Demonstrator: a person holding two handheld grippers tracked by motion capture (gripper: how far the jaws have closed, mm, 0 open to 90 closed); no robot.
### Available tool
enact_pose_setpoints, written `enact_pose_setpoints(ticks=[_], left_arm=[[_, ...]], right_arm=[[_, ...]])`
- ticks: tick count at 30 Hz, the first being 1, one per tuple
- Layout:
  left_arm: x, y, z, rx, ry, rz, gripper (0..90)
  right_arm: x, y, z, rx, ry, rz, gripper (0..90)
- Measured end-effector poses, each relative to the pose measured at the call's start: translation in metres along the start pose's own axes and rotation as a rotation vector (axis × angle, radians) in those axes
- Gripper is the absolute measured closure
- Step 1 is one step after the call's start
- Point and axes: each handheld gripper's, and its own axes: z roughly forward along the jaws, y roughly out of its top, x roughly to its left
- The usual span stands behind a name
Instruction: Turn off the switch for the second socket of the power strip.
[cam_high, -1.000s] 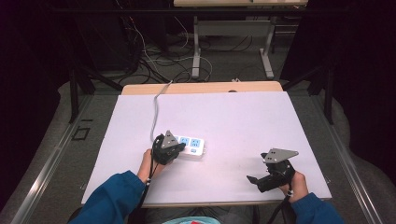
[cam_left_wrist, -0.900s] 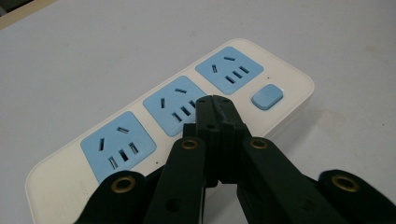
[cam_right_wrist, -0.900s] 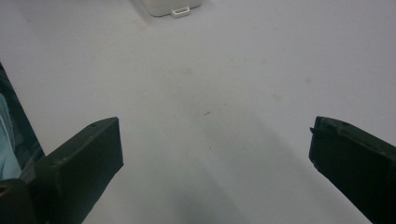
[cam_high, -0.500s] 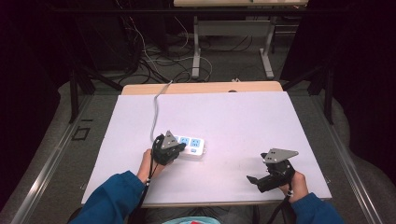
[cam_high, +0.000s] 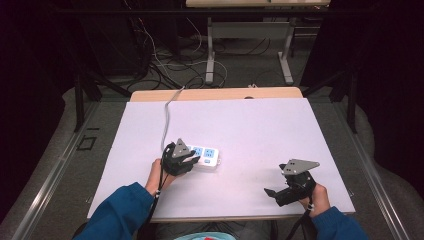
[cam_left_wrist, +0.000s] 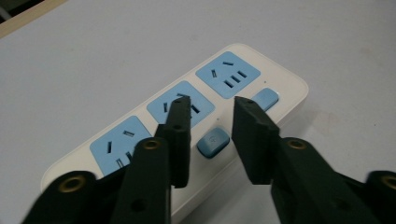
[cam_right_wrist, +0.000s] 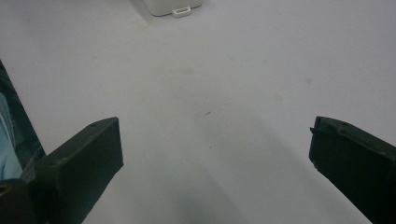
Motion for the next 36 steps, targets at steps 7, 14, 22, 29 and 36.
enact_pose_setpoints(ticks=[7,14,22,29,36], left_arm=[[0.003,0.002,-0.007,0.041,0.008,-0.012,38.1],[0.008,0.001,-0.018,0.07,0.052,-0.016,17.6],[0.013,-0.004,-0.033,0.096,0.08,-0.03,3.9],[0.016,-0.009,-0.046,0.106,0.105,-0.039,0.2],[0.019,-0.017,-0.061,0.117,0.147,-0.036,0.2]], right_arm=[[-0.001,0.0,0.0,-0.007,-0.002,-0.008,2.2],[0.0,0.0,0.0,-0.007,-0.005,-0.007,2.2],[0.0,0.0,0.0,-0.006,-0.007,-0.008,2.2],[0.0,0.0,0.0,-0.005,-0.005,-0.007,2.2],[0.0,0.0,0.0,-0.005,-0.008,-0.006,2.2]])
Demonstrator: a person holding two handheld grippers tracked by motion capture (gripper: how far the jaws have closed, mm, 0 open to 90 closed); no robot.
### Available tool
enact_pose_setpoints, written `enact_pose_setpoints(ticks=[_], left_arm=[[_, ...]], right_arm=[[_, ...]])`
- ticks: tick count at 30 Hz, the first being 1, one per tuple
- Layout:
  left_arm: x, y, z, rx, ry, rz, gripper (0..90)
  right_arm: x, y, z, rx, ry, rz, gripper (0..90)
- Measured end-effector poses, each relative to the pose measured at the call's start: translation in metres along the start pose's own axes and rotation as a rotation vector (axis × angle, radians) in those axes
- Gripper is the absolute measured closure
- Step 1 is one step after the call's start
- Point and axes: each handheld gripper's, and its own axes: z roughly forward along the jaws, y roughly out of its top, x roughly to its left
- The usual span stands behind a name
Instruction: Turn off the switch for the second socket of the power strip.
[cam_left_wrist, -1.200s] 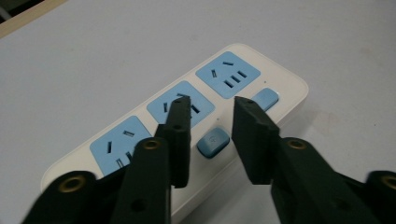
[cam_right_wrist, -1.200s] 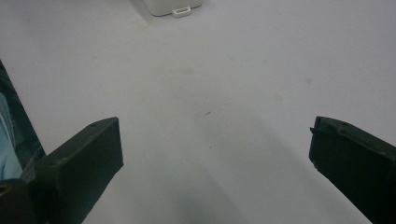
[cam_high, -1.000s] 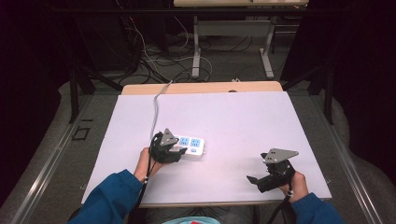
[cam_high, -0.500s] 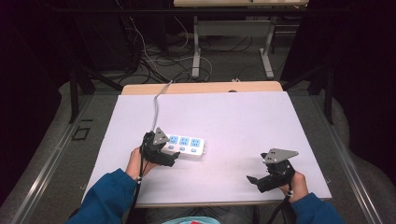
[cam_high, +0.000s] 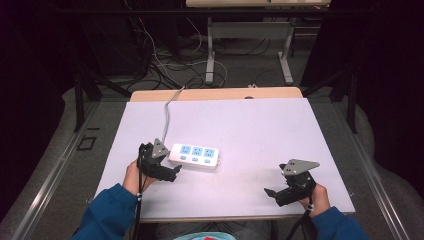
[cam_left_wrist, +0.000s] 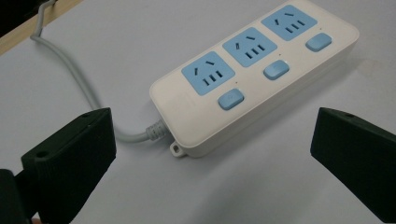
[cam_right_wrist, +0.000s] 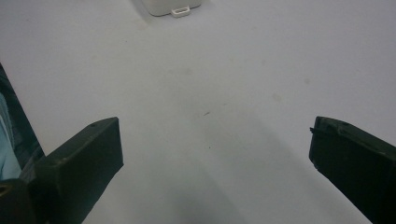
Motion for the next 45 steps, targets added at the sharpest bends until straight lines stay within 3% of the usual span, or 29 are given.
enact_pose_setpoints(ticks=[22,45], left_arm=[[0.017,-0.037,-0.033,0.018,0.042,-0.084,0.2],[0.015,-0.063,-0.051,0.01,0.052,-0.071,0.2]], right_arm=[[0.001,0.0,0.0,0.0,0.001,0.003,2.2],[0.0,0.001,0.0,0.004,0.002,-0.01,2.2]])
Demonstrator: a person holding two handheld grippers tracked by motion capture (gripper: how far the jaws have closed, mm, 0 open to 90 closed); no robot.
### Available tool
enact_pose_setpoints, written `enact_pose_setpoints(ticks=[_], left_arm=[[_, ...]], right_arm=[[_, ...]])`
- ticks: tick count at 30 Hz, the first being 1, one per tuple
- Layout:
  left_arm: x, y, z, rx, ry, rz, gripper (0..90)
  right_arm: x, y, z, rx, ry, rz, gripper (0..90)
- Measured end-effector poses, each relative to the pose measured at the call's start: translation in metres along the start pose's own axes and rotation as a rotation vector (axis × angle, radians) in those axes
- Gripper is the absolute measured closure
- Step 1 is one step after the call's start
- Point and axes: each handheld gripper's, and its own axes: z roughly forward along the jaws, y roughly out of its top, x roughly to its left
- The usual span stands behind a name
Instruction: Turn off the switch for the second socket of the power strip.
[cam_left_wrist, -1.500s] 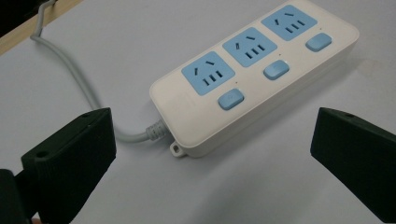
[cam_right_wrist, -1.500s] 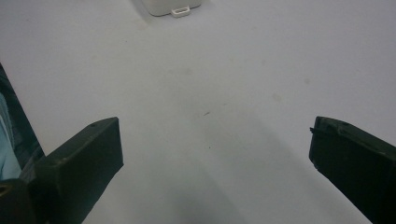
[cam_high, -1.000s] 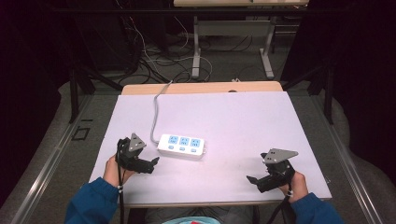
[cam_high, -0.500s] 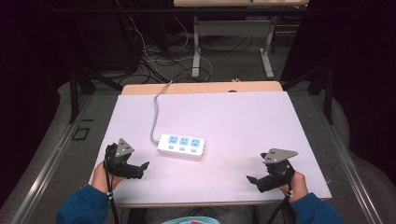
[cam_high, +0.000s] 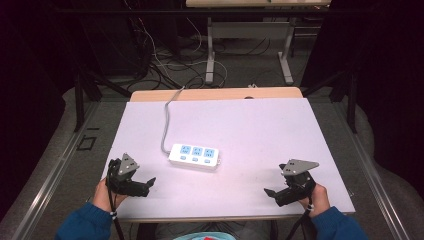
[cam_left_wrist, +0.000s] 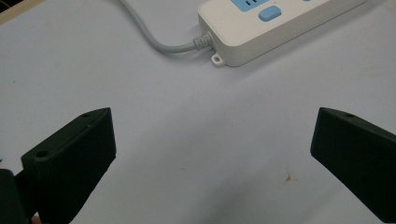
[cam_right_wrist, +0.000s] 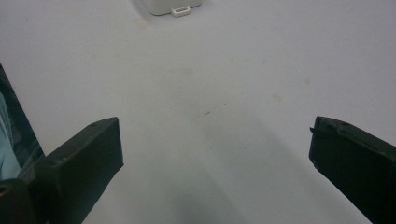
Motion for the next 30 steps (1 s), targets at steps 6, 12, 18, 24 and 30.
enact_pose_setpoints(ticks=[6,12,18,24,30], left_arm=[[0.0,-0.005,-0.004,-0.003,-0.001,0.01,0.2],[-0.001,-0.01,-0.007,-0.011,0.006,0.012,0.2],[-0.002,-0.014,-0.011,-0.017,0.008,0.013,0.2],[-0.002,-0.018,-0.014,-0.013,-0.002,0.005,0.2],[-0.002,-0.019,-0.014,-0.006,0.006,0.011,0.2]], right_arm=[[0.001,0.0,0.0,0.001,0.0,0.008,2.1],[0.001,0.0,0.0,0.003,0.001,0.01,2.1],[0.001,0.0,0.0,-0.002,-0.004,0.001,2.2],[0.001,0.0,0.0,0.001,-0.002,0.001,2.2],[0.001,0.0,0.0,-0.001,-0.005,0.001,2.1]])
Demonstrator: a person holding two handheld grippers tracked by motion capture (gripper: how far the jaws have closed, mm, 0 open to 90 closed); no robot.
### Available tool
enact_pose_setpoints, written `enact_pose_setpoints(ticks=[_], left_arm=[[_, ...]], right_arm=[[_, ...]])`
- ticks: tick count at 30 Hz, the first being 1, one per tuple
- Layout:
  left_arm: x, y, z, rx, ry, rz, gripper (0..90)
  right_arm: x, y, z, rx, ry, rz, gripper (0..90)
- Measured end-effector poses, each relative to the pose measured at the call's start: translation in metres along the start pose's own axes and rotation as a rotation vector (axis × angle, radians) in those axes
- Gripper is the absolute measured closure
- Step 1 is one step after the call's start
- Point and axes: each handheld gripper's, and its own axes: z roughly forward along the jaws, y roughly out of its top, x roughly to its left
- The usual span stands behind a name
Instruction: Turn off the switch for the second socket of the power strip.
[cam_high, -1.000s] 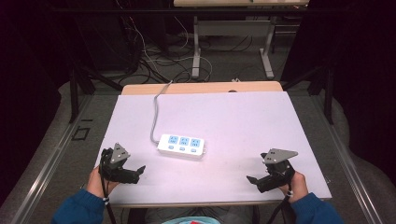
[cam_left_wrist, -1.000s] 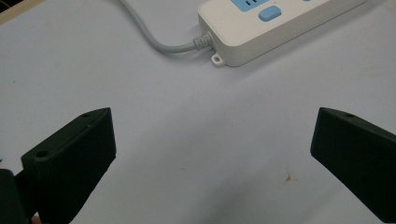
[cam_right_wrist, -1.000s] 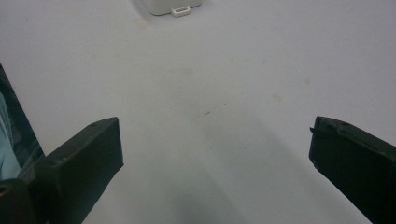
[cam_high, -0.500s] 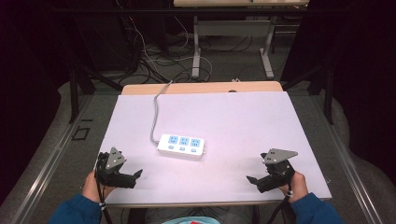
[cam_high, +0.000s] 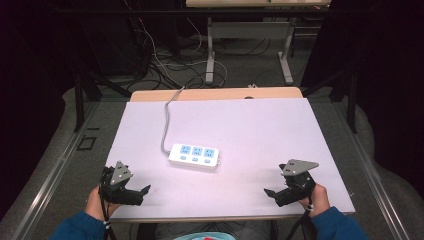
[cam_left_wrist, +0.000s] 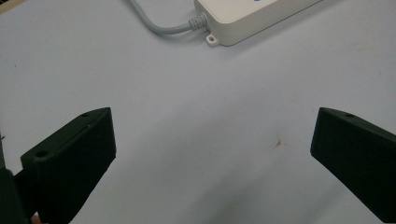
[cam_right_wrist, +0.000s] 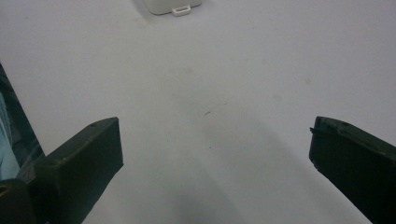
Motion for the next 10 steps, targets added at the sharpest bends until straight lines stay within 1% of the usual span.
enact_pose_setpoints(ticks=[4,5,7,9,10], left_arm=[[0.0001,-0.0003,-0.0003,0.005,-0.007,-0.004,0.1],[-0.0001,-0.0006,0.0004,0.003,-0.011,-0.009,0.2],[0.0,-0.0002,0.0009,0.013,-0.02,-0.013,0.1],[0.0002,0.0003,0.0011,0.018,-0.019,-0.007,0.2],[0.0004,0.0004,0.0018,0.016,-0.009,-0.003,0.2]], right_arm=[[-0.0002,0.0,-0.0002,0.005,0.005,-0.005,2.2],[0.0004,0.0,-0.0003,0.0,-0.003,-0.001,2.2],[-0.0003,-0.0001,0.0,0.002,0.004,-0.001,2.1],[-0.0004,0.0,0.0,0.003,0.007,-0.004,2.2],[-0.0001,0.0,-0.0001,0.005,0.007,0.001,2.1]])
